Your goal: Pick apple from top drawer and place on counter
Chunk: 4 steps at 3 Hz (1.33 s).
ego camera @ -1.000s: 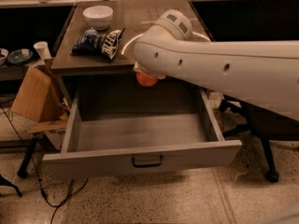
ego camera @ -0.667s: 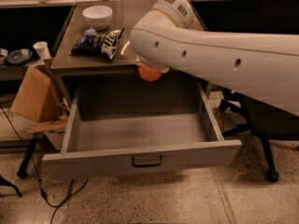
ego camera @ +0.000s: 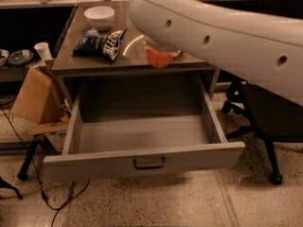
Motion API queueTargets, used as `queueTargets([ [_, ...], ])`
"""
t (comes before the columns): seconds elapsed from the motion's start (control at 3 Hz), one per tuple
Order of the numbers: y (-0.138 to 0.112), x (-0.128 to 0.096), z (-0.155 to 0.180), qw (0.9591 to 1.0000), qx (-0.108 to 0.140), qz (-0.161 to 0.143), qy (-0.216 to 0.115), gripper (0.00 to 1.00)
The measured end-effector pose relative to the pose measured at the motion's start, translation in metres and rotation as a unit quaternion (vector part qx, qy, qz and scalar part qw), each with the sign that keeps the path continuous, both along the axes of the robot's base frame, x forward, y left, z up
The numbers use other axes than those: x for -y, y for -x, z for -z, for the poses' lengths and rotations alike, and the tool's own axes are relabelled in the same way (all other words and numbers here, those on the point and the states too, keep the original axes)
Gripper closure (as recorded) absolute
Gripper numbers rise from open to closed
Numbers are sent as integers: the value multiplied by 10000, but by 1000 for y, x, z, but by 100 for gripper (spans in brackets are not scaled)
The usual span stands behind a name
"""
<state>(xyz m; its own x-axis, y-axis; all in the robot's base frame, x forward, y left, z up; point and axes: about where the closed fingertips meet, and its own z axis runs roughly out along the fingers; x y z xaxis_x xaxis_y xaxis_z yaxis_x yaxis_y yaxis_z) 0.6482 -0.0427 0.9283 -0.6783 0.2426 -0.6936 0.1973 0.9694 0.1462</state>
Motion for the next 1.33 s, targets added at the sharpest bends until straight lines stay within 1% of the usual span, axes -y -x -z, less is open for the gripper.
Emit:
queueTargets([
  [0.33, -12, -12, -34, 9995, 299, -133, -38, 100],
  [0.67, -43, -35, -55, 9981, 500, -297, -181, 100],
  [1.0, -83, -50, -62, 9968, 623, -297, -396, 100],
  [1.33, -119, -53, -60, 9966, 630, -158, -505, 100],
])
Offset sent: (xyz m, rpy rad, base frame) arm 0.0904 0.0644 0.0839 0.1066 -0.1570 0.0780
